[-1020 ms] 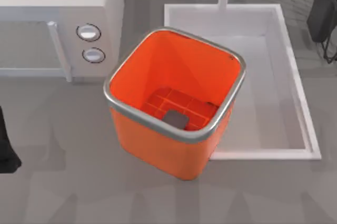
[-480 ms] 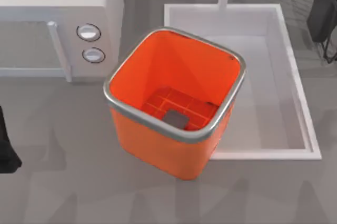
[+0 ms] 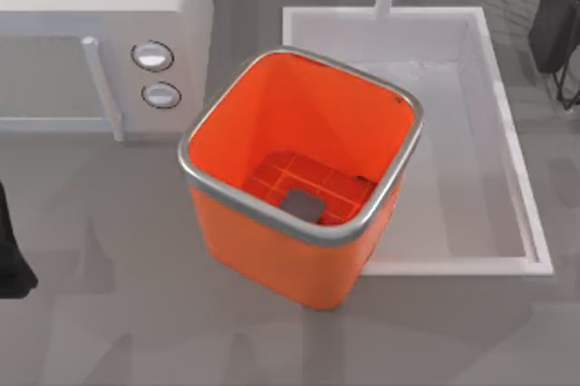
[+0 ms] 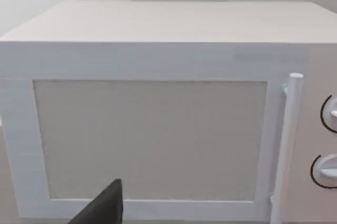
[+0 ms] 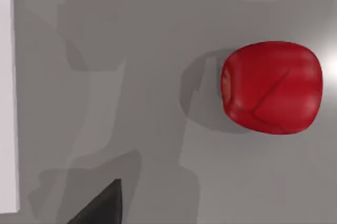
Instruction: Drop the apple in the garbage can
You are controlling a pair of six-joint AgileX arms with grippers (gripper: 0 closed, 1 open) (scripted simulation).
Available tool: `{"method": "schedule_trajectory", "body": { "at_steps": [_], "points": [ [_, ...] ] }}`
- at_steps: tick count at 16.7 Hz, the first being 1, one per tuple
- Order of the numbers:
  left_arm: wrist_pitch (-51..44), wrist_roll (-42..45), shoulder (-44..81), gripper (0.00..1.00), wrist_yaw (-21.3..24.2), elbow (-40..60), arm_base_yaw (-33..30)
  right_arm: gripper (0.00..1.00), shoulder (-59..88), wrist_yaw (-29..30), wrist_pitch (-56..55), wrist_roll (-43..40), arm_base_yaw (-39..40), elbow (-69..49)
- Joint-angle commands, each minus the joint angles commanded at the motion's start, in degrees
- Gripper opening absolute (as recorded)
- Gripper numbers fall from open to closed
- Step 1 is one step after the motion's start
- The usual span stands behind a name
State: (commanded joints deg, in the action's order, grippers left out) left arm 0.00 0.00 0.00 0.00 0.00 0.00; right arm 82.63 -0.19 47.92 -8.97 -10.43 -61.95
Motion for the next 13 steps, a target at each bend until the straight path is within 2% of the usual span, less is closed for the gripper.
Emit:
{"method": "schedule_trajectory", "body": {
  "at_steps": [7,13],
  "points": [
    [0.0,0.0,0.0,1.00,0.0,0.0,0.0,1.00,28.5,0.0,16.6,-3.2,-3.8,-23.1],
    [0.0,0.0,0.0,1.00,0.0,0.0,0.0,1.00,35.0,-0.1,20.2,-4.0,-4.7,-29.1]
  ]
}}
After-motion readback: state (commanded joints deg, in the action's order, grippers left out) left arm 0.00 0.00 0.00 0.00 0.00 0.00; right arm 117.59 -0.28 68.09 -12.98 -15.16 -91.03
